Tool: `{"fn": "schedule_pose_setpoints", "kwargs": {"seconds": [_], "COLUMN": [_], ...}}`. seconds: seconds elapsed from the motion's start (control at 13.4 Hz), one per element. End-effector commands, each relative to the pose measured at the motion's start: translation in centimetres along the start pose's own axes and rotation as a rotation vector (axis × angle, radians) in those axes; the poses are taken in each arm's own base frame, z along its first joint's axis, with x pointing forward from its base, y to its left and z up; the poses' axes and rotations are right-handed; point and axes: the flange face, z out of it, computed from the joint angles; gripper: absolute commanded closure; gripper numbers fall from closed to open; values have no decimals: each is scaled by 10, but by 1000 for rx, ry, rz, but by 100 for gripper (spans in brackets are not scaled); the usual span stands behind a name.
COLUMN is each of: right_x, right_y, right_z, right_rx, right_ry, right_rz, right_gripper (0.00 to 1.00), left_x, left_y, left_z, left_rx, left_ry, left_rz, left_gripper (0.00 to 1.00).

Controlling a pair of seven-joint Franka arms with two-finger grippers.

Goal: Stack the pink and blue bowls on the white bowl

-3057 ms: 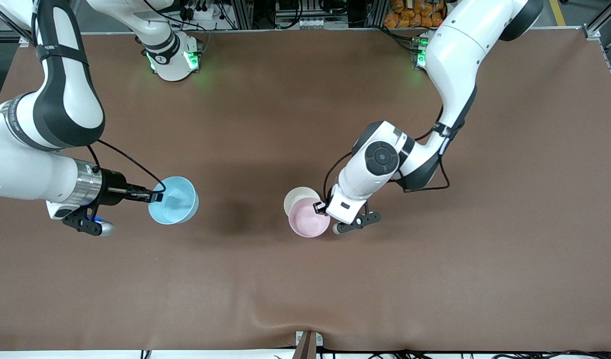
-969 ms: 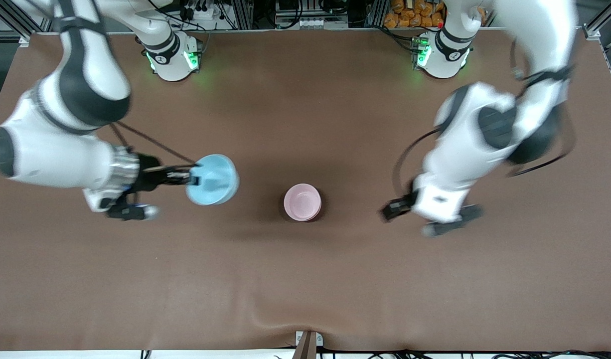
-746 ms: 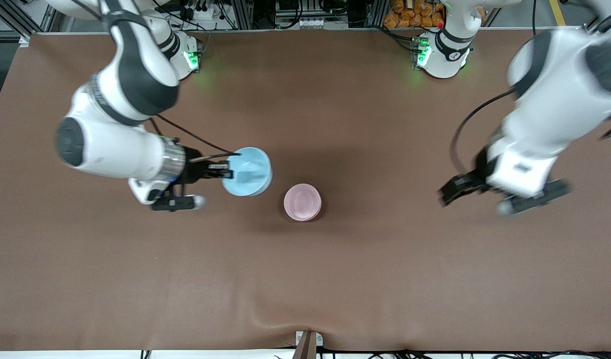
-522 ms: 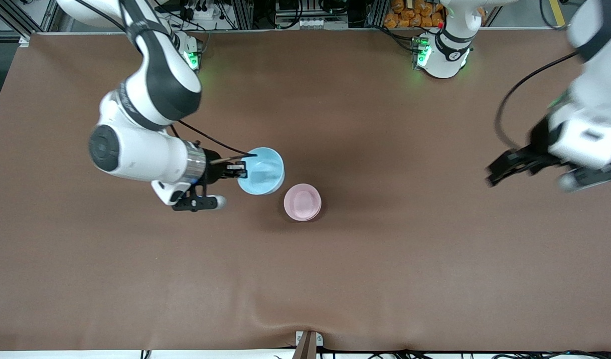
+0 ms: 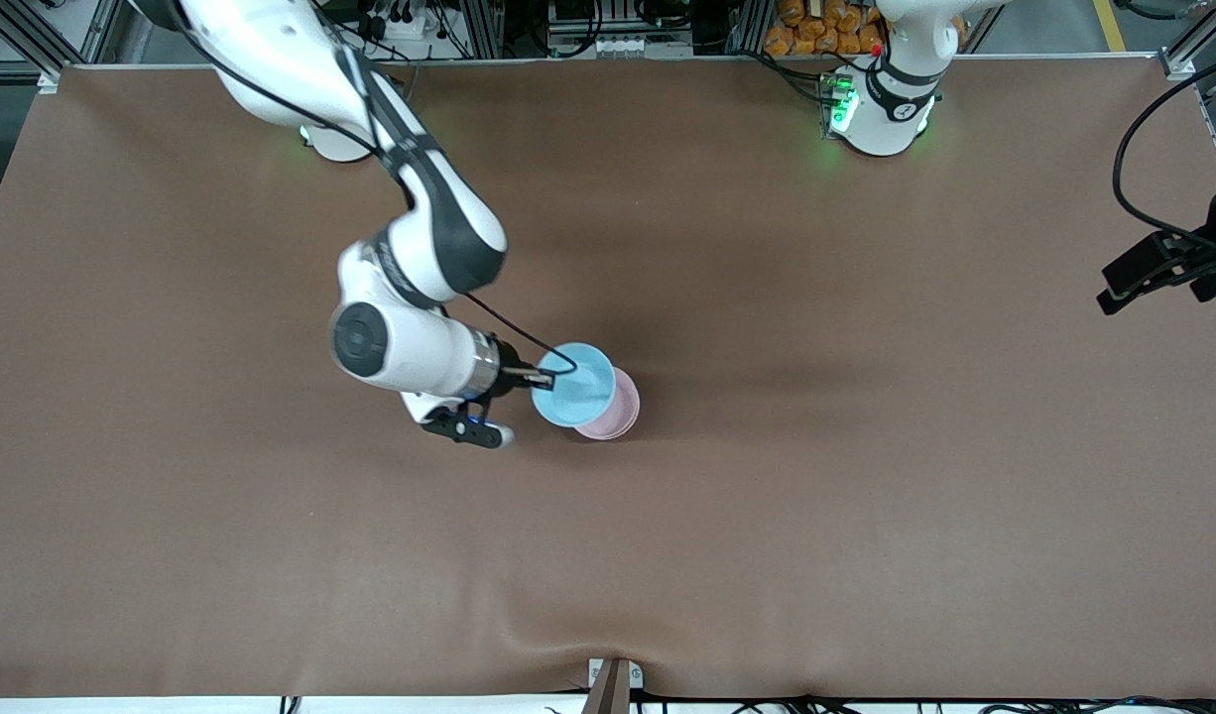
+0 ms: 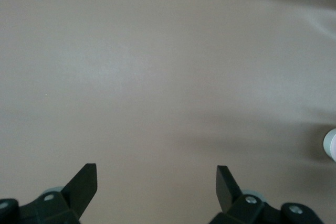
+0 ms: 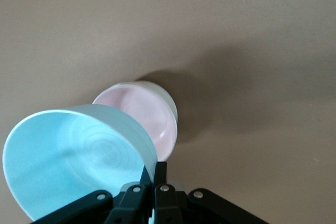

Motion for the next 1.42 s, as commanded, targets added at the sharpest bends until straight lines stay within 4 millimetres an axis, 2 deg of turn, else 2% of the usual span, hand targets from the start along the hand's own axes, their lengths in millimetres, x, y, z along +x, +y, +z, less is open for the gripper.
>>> {"fn": "schedule_pose_setpoints", "kwargs": {"seconds": [0.0, 0.07, 0.15, 0.37, 0.52, 0.82, 0.97, 1.12, 1.34], "right_x": [3, 5, 2, -7, -10, -22, -21, -21, -18], "right_y": [-3, -1, -3, -6, -9, -4, -3, -2, -2], "right_z": [31, 38, 43, 55, 54, 68, 68, 68, 66], "right_rx": [-8, -7, -7, -15, -15, -43, -42, -42, -39], "right_ry": [24, 30, 33, 33, 32, 13, 15, 16, 19], "right_rz": [70, 82, 82, 74, 87, 91, 93, 93, 96], "right_gripper": [100, 100, 100, 100, 100, 100, 100, 100, 100], "left_x": [-26, -31, -38, -48, -49, -48, -48, -51, -56], "left_y": [-12, -27, -33, -37, -43, -34, -18, -18, 0], "left_z": [-10, -7, -6, -3, 2, 7, 9, 3, -1], "left_rx": [-25, -28, -40, -52, -51, -28, 16, 31, 48], "left_ry": [-18, -28, -37, -42, -65, -84, -80, -70, -61], "left_rz": [34, 8, 1, 1, -18, -25, 9, 13, 39], "left_gripper": [0, 0, 0, 0, 0, 0, 0, 0, 0]}}
